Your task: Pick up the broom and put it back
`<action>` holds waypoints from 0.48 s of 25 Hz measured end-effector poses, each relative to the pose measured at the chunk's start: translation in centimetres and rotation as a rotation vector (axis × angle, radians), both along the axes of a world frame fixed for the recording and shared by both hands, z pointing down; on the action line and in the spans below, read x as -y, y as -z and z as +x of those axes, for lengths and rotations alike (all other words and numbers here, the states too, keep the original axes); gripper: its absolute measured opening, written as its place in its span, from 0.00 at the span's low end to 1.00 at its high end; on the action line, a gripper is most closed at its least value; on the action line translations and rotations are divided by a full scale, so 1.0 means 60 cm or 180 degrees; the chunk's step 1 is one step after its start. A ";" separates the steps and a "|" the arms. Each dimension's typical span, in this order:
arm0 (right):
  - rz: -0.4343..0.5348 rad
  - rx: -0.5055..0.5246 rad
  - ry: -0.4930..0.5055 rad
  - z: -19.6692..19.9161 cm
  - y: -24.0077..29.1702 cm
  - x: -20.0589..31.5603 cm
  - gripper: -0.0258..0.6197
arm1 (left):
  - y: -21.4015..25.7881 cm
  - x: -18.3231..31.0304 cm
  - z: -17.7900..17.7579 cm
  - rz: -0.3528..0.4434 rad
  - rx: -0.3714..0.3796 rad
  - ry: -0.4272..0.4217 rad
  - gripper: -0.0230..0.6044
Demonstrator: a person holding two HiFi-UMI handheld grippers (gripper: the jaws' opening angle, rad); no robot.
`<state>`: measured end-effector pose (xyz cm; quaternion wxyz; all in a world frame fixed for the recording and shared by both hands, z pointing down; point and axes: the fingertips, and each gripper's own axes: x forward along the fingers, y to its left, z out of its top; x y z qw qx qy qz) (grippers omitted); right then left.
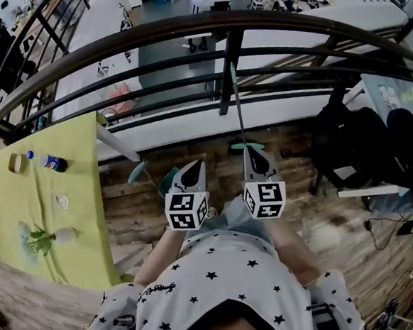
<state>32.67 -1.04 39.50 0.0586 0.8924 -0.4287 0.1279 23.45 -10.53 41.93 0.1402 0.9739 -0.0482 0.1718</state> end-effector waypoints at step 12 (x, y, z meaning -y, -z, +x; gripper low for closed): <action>0.0124 -0.0054 0.0099 -0.030 0.027 -0.012 0.03 | 0.008 0.008 -0.012 -0.0047 -0.0068 0.0039 0.06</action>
